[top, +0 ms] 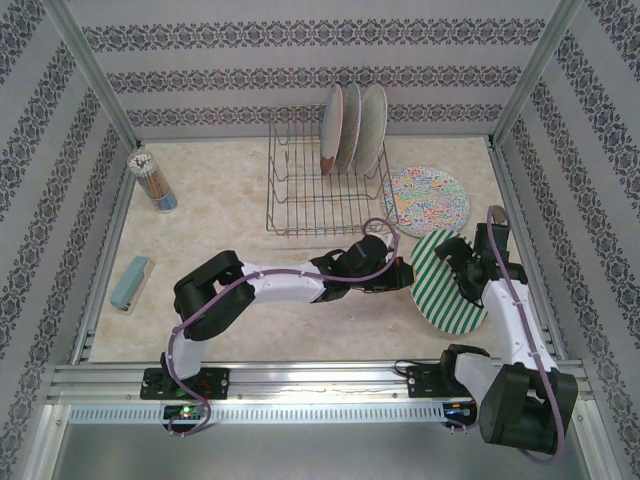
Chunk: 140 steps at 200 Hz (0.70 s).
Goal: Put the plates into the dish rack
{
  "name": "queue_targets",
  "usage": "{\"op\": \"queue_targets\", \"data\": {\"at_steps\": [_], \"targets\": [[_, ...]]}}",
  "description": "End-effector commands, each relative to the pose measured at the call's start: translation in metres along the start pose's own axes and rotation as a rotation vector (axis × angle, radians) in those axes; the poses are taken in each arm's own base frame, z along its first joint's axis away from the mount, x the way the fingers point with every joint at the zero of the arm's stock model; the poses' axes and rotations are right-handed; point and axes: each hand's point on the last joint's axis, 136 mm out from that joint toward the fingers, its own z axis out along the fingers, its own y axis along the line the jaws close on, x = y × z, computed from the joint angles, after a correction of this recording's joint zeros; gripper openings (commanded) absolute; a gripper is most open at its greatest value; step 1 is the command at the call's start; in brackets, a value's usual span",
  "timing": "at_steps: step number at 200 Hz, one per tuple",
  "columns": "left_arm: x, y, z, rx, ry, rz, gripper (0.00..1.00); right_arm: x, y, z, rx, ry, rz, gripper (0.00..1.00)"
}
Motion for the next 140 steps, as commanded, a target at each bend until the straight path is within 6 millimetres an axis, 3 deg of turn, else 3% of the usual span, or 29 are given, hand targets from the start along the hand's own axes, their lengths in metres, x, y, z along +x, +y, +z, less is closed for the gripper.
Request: {"op": "queue_targets", "data": {"at_steps": [1,71,140], "targets": [[-0.019,-0.060,-0.023,0.169,-0.072,0.079,0.02,0.000,0.009,-0.020,-0.007,0.004,-0.019,0.96],[-0.037,-0.068,-0.058,0.143,-0.127,0.149,0.00,-0.024,0.041,-0.092,-0.100,-0.113,-0.074,0.98],[-0.061,-0.079,-0.103,0.105,-0.192,0.227,0.00,-0.029,0.065,-0.154,-0.228,-0.202,-0.138,0.98]]}}
